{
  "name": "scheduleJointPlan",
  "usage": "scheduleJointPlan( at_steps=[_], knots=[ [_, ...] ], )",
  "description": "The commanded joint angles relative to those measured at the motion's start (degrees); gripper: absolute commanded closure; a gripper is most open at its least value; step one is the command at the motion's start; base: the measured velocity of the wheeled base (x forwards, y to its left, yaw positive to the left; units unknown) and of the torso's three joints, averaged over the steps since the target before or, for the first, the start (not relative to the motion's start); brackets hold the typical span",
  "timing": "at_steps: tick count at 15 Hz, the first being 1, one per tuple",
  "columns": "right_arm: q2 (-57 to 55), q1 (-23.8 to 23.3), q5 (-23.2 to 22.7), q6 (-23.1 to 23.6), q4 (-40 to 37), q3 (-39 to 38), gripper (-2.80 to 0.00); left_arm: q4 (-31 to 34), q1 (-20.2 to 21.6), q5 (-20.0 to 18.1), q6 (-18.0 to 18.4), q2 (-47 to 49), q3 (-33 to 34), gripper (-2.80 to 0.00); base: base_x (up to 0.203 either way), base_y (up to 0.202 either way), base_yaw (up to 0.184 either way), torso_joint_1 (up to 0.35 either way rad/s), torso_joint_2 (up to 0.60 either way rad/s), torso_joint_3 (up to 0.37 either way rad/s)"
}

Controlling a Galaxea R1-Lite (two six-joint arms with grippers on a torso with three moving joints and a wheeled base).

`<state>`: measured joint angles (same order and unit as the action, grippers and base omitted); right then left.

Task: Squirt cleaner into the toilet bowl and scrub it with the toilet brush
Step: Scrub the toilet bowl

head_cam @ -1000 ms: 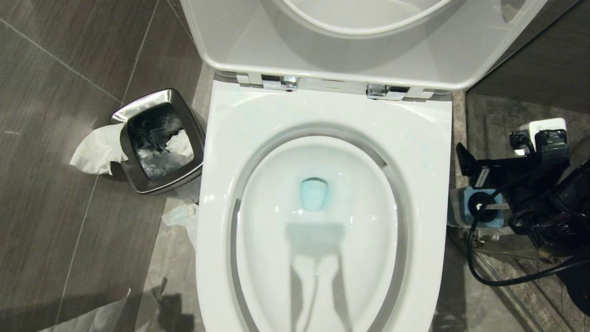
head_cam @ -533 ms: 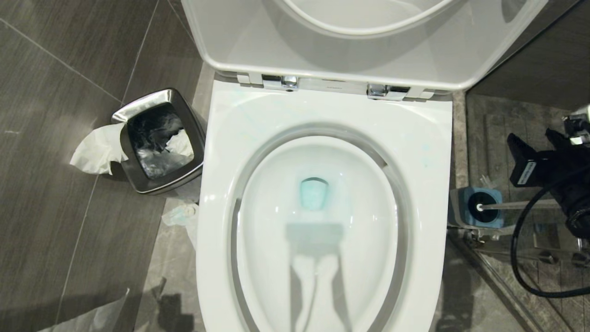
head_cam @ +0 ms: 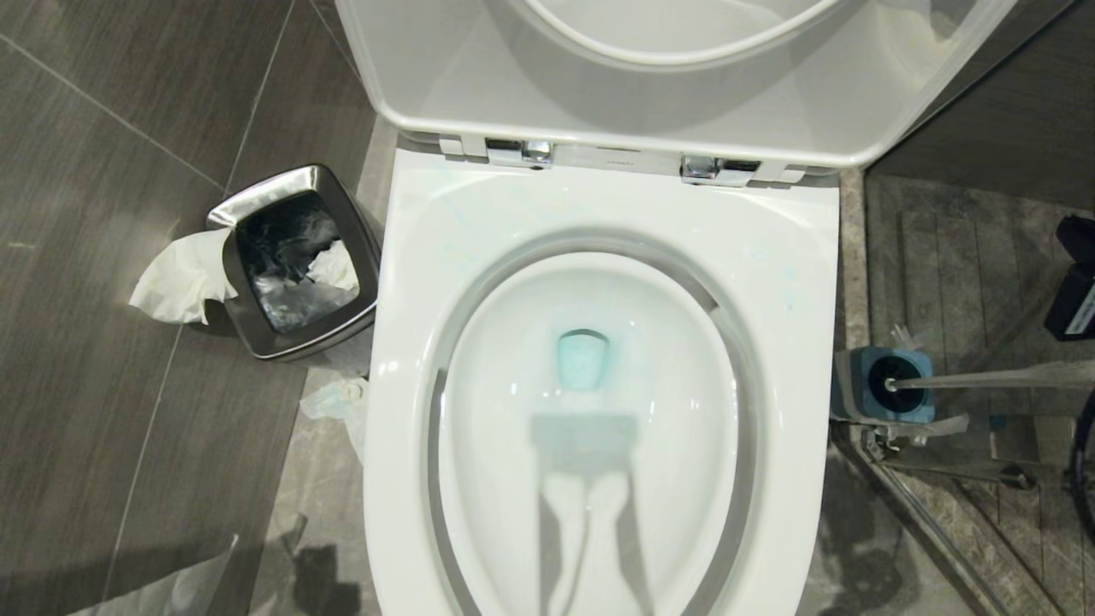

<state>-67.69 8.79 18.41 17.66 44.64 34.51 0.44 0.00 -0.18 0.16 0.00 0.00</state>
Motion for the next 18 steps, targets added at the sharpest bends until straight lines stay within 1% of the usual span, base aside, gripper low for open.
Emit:
scheduleJointPlan(
  at_steps=[1, 3, 4, 6, 8, 10, 12, 14, 15, 18],
  knots=[
    [6.30, 0.07, -0.55, 0.00, -5.04, 0.77, 0.00, 0.00, 0.00, -0.01, 0.02, 0.00, 0.18, 0.00, 0.000, 0.000, 0.000, 0.000, 0.00, 0.000],
    [10.04, 0.02, -1.70, -0.19, -15.33, 2.47, 0.00, 0.00, 0.00, 0.01, 0.02, 0.00, 0.18, 0.00, 0.000, 0.000, 0.000, 0.000, 0.00, 0.000],
    [10.92, -0.03, -1.72, -0.76, -20.11, 4.58, 0.00, 0.00, 0.00, 0.01, 0.02, 0.00, 0.18, 0.00, 0.000, 0.000, 0.000, 0.000, 0.00, 0.000],
    [11.20, -0.08, -1.37, -3.85, -28.87, 9.20, 0.00, 0.00, 0.00, 0.01, 0.02, 0.00, 0.18, 0.00, 0.000, 0.000, 0.000, 0.000, 0.00, 0.000],
    [10.97, -0.09, -1.43, -4.75, -33.79, 12.88, 0.00, 0.00, 0.00, 0.01, 0.02, 0.00, 0.18, 0.00, 0.000, 0.000, 0.000, 0.000, 0.00, 0.000],
    [12.68, -0.88, -2.81, -5.00, -34.64, 12.12, 0.00, 0.00, 0.00, 0.01, 0.02, 0.00, 0.18, 0.00, 0.000, 0.000, 0.000, 0.000, 0.00, 0.000],
    [16.86, -3.31, -9.32, -5.08, -34.64, 8.88, 0.00, 0.00, 0.00, 0.01, 0.02, 0.00, 0.18, 0.00, 0.000, 0.000, 0.000, 0.000, 0.00, 0.000],
    [22.12, -6.28, -16.20, -5.34, -34.20, 3.67, 0.00, 0.00, 0.00, 0.01, 0.02, 0.00, 0.18, 0.00, 0.000, 0.000, 0.000, 0.000, 0.00, 0.000],
    [24.59, -7.20, -18.94, -5.57, -33.36, 0.88, 0.00, 0.00, 0.00, 0.01, 0.02, 0.00, 0.18, 0.00, 0.000, 0.000, 0.000, 0.000, 0.00, 0.000],
    [32.15, -7.74, -22.78, -5.47, -31.92, -6.32, 0.00, 0.00, 0.00, 0.01, 0.02, 0.00, 0.18, 0.00, 0.000, 0.000, 0.000, 0.000, 0.00, 0.000]
  ],
)
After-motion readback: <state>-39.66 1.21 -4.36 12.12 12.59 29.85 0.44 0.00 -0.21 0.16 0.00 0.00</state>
